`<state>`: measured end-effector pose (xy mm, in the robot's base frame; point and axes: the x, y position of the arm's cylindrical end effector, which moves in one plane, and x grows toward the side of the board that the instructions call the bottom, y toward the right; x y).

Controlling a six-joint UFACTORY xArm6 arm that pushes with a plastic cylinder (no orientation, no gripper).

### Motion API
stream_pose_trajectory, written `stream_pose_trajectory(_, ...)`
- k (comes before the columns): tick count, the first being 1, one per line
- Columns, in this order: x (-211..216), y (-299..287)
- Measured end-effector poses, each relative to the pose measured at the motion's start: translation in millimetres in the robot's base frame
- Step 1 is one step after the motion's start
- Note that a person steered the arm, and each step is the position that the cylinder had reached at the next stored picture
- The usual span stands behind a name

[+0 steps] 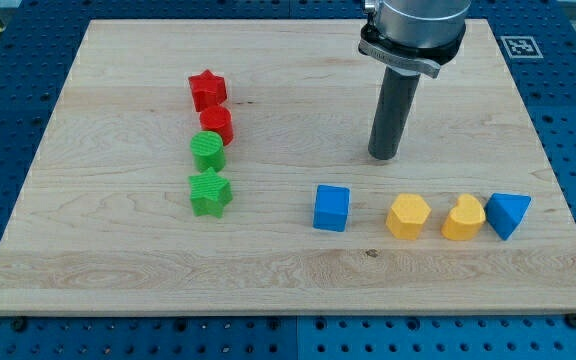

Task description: Move the yellow hexagon towards the center of the board

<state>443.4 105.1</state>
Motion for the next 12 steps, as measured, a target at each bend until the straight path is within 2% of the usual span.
stream_pose_trajectory(4,6.2,5.1)
stream_pose_trajectory(6,6.2,62.2)
stream_pose_trajectory(7,6.2,115.5)
stream_pose_trajectory(8,30.9,152.8)
stream_pose_trajectory(9,78.2,170.6)
stream_pose_trajectory(11,110.2,170.3)
stream_pose_trajectory(12,110.8,170.3)
